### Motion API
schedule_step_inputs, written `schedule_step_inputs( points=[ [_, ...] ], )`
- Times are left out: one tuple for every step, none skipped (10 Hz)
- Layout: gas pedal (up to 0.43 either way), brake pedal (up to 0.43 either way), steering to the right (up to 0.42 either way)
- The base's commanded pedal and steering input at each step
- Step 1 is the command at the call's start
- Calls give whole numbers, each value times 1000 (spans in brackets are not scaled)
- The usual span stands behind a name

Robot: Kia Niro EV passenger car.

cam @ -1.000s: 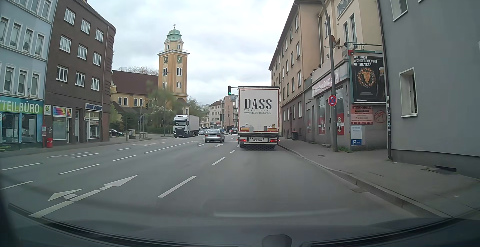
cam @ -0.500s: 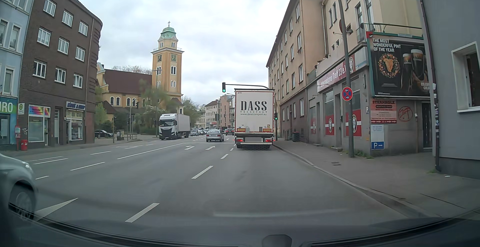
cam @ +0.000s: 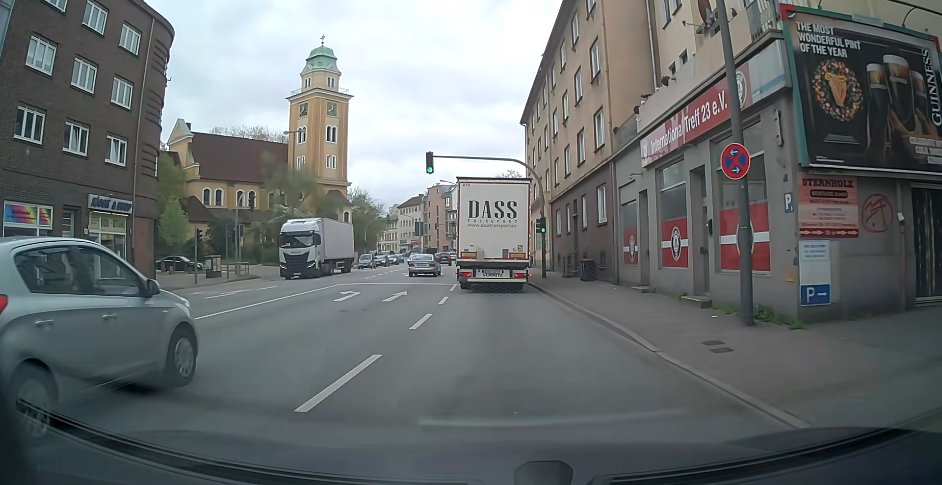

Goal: Follow the waypoints while adhering to traffic rules and regulations

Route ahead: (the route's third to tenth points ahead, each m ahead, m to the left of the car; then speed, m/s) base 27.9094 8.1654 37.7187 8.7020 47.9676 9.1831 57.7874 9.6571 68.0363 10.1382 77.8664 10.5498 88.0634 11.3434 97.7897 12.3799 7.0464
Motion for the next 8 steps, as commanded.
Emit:
schedule_step_inputs(
  points=[
    [189,0,-2],
    [189,0,-2],
    [189,0,-2],
    [189,0,-2],
    [189,0,-3],
    [189,0,-4],
    [189,6,-5],
    [189,6,-5]
  ],
)
